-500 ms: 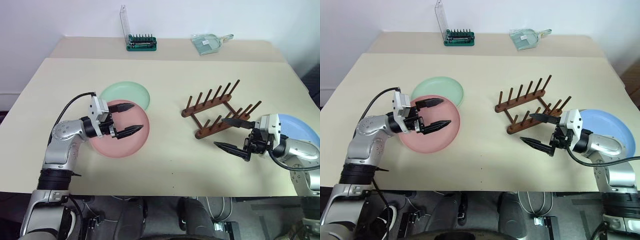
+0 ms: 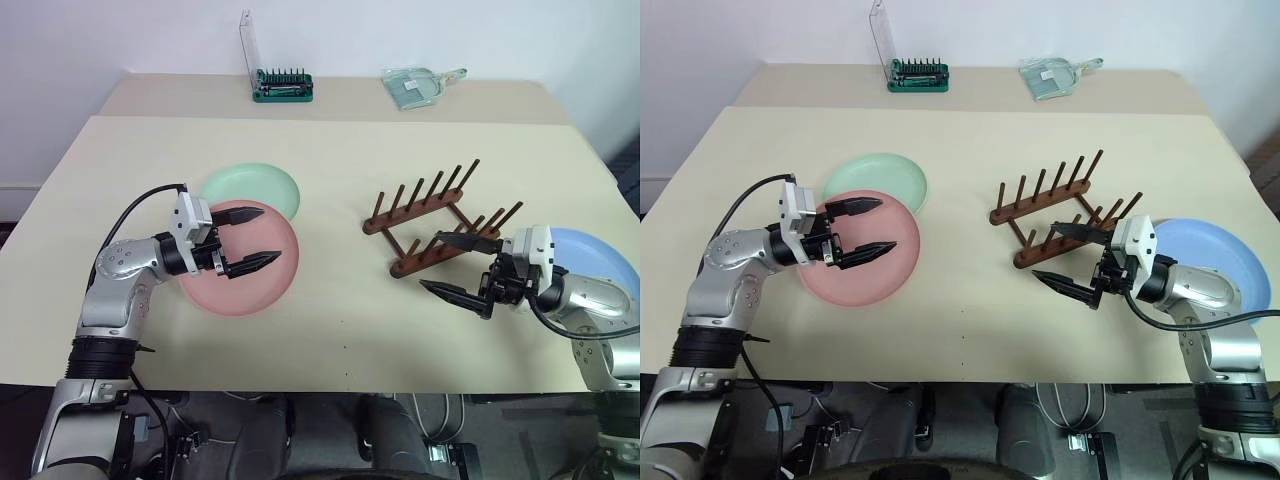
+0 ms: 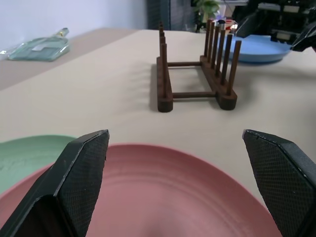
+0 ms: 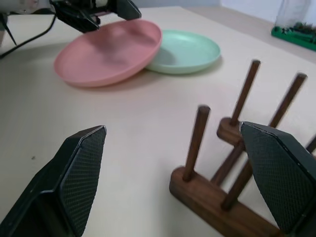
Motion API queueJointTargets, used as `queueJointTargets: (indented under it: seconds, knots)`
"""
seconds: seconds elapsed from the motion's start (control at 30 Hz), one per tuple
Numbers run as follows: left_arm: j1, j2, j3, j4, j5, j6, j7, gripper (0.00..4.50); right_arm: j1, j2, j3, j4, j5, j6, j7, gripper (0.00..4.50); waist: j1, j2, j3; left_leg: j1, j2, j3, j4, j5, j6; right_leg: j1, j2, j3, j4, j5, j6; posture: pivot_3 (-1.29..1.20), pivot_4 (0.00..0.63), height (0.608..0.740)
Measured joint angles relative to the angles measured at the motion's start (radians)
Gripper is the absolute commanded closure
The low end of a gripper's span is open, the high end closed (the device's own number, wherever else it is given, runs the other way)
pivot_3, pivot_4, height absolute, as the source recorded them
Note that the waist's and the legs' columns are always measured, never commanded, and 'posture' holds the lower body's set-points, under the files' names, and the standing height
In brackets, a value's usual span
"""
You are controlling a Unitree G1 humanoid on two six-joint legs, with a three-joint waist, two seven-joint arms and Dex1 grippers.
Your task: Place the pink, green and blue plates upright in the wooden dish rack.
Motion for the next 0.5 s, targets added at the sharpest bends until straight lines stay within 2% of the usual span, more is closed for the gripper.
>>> queueJointTargets:
  seconds: [0.23,0.37,0.5]
  knots:
    - [-0.016,0.031,0.042,-0.002,-0.047,0.062,-0.004,0.0,-0.078,0.004,-0.054,-0.101,0.135,0.1,-0.057,0.07,0.001,0.0,0.0,0.0,0.0,0.0,0.0,0.0,0.0,0.0,0.0,0.0,0.0,0.0,0.0,0.0,0.15,0.74]
    - [-0.074,0.039,0.039,-0.041,-0.089,0.18,0.006,0.0,-0.088,0.004,-0.055,-0.144,0.171,0.145,-0.081,0.07,0.003,-0.001,0.0,-0.001,0.0,-0.001,0.001,0.0,0.0,0.0,0.0,-0.001,0.0,0.0,0.0,0.0,0.15,0.74]
    - [-0.192,0.035,-0.032,-0.132,-0.105,0.374,0.058,0.0,-0.096,-0.003,-0.081,-0.141,0.193,0.18,-0.103,0.07,0.002,-0.001,0.0,-0.001,0.0,-0.001,0.001,0.0,0.001,0.001,0.0,-0.001,0.0,0.0,0.0,0.0,0.15,0.74]
